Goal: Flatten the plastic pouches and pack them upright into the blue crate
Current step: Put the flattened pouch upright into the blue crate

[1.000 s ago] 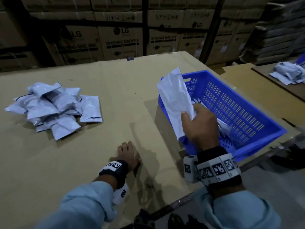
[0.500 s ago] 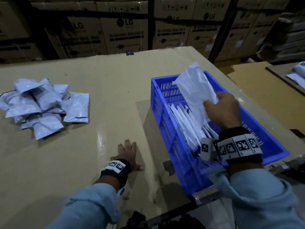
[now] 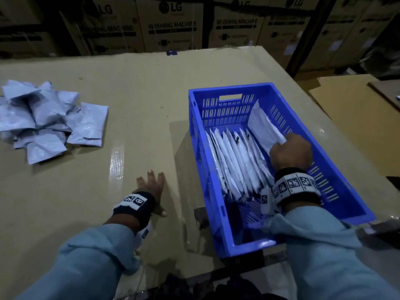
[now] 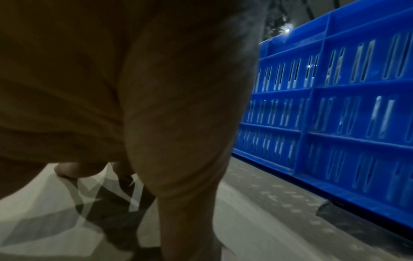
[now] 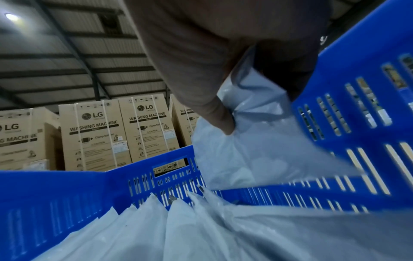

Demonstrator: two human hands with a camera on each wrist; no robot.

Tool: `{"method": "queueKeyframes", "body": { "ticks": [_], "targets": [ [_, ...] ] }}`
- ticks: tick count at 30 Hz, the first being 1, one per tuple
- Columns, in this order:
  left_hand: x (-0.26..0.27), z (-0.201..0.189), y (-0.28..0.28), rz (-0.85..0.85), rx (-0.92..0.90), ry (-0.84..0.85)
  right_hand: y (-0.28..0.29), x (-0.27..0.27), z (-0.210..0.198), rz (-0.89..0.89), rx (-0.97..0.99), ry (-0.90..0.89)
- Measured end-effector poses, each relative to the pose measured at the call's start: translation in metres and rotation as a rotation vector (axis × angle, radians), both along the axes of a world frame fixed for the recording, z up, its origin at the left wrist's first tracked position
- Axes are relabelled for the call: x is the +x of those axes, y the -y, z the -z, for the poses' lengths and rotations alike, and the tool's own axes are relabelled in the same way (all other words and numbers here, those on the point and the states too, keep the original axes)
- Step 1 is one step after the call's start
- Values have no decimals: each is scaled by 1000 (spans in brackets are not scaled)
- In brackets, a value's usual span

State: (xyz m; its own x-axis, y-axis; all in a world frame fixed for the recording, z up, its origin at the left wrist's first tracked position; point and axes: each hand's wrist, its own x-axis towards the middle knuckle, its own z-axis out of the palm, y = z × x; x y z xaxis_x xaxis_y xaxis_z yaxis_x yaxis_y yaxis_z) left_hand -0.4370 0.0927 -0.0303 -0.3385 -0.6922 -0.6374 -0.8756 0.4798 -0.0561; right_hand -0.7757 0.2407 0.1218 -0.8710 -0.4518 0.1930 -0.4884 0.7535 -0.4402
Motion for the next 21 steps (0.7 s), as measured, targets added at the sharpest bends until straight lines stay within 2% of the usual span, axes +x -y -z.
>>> {"method": "queueKeyframes", "body": {
  "ticks": [3,6,8,11,18,21],
  "targets": [
    [0,-1,2,-1,6,3,5,-8,2,31,89,-18],
    [6,-3,1,-26,27,-61,9,-10,12,39,360,66],
    [11,-6,-1,-42,39,-85,11,-11,23,-37,525,157],
    [11,-10,-4,-45,47,-109,15,-19,28,-247,697,247],
    [16,-2,-1,-28,1,-117,23,-25,46,-330,775,350],
    [18,-4,-2,-28,6,-130,24,-26,48,-322,756,315]
  ]
}}
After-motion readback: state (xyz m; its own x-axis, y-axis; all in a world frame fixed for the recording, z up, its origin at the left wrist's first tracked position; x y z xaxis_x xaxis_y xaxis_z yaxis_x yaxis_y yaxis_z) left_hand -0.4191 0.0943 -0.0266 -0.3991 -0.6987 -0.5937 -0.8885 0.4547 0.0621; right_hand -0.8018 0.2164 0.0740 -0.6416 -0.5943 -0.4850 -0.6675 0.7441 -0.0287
